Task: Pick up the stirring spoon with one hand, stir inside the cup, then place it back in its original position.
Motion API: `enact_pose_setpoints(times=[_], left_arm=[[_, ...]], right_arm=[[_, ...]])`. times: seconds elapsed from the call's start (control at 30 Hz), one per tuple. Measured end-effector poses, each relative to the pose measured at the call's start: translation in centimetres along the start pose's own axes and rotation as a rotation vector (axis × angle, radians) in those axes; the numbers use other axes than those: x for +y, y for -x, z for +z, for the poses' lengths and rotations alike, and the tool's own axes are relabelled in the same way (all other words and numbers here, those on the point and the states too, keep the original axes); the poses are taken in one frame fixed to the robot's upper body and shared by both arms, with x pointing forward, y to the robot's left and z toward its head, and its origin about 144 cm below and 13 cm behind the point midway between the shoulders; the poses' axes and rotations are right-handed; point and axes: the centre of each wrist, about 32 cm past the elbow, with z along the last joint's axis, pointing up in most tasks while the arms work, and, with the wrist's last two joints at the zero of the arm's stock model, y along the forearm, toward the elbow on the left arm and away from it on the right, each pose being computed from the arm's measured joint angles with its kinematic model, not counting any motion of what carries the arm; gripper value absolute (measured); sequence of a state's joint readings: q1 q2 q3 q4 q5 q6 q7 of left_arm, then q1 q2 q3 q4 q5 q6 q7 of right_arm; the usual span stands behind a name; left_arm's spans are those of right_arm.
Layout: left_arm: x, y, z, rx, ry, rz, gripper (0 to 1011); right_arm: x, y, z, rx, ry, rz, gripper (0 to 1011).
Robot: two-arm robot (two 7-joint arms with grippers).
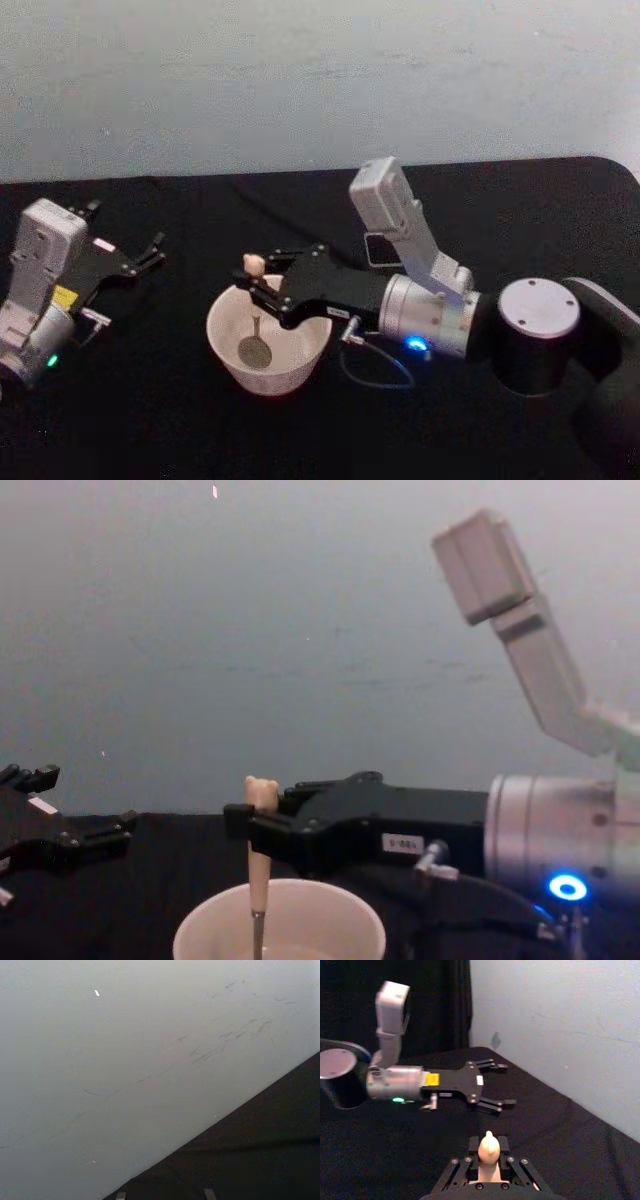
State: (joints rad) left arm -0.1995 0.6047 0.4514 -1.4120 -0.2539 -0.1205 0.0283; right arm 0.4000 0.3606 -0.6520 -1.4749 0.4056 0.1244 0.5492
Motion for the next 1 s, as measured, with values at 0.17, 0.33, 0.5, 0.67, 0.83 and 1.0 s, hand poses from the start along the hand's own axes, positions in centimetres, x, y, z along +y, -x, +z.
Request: enact_pose_setpoints(times=[0.17, 0.33, 0.5, 0.67, 0.83, 1.0], left_arm=[[0.0, 0.0, 0.0, 0.000, 0.000, 0.000, 1001], [0.0, 0.0, 0.0, 0.000, 0.000, 0.000, 1001], [0.0, 0.0, 0.0, 0.000, 0.000, 0.000, 1001], [0.0, 0.0, 0.0, 0.000, 0.000, 0.000, 1001], [0.0, 0.0, 0.0, 0.000, 0.000, 0.000, 1001], [0.0, 0.0, 0.0, 0.000, 0.000, 0.000, 1001]], right_arm=[[0.9, -0.5, 0.0, 0.001, 0.006, -0.041, 223], [1.2, -1.3, 0.0, 0.005, 0.009, -0.080, 223], [0.7, -2.0, 0.2, 0.006, 0.007, -0.110, 223], [-0.6, -2.2, 0.1, 0.011, 0.015, -0.124, 223], [-2.3, -2.0, 0.0, 0.026, 0.022, -0.114, 223], [-3.4, -1.7, 0.0, 0.031, 0.024, -0.093, 223]])
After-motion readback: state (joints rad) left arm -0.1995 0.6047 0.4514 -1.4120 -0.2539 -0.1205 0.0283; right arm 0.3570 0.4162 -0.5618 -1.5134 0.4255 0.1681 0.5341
